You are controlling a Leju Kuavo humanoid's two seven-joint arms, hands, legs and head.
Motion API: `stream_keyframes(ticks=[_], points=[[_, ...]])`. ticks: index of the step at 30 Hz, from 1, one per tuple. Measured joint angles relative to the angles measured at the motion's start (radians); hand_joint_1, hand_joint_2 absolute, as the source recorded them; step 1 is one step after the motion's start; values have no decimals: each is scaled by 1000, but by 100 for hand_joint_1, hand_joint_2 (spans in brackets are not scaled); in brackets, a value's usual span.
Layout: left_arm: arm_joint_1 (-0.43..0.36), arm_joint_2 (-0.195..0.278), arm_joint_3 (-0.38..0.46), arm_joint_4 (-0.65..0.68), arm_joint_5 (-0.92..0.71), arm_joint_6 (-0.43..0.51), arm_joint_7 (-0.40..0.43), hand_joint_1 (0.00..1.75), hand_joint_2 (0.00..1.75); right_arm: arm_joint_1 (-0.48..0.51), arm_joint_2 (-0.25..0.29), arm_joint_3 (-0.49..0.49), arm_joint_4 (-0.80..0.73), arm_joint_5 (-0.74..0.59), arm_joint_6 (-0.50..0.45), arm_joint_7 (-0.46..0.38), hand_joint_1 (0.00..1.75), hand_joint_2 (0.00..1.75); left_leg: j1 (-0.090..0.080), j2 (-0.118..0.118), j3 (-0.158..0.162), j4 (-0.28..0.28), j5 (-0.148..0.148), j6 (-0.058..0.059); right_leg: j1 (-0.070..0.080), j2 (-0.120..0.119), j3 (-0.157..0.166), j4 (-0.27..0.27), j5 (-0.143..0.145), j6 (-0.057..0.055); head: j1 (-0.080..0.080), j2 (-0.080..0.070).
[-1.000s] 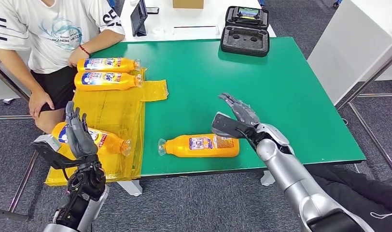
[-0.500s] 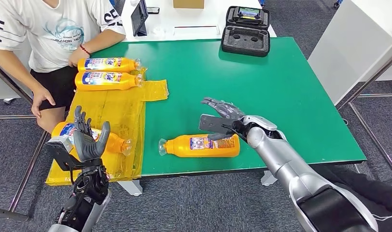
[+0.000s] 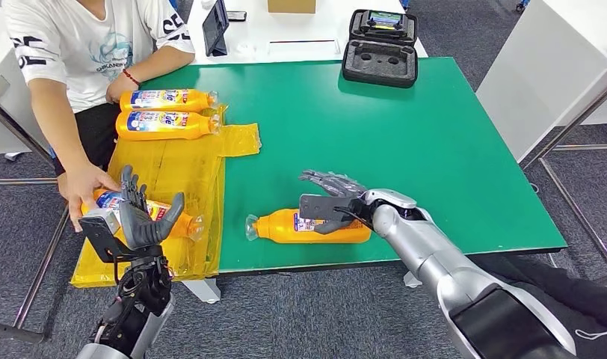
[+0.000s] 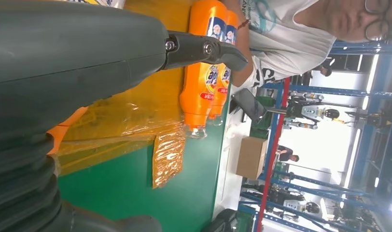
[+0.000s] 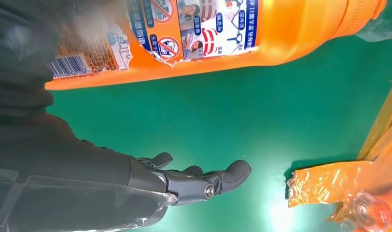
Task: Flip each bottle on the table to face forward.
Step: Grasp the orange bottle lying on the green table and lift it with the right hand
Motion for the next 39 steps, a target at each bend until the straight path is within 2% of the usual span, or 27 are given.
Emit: stream_keyframes(ticks=[12,20,39], points=[[-1,0,0,6,-8,-3,0,0,175,-11,-16,43,19,-40,89,-34,0,175,0,0,0,0,0,0,0,0,0,0,0,0,0,0],[10,1,2,8,-3,4,0,0,175,-12,-25,90,48,-30,110,-48,0,175,0,0,0,0,0,0,0,0,0,0,0,0,0,0],[19,0,15,24,23,-14,0,0,175,-28,-29,154,101,6,82,-17,0,175,0,0,0,0,0,0,0,0,0,0,0,0,0,0]])
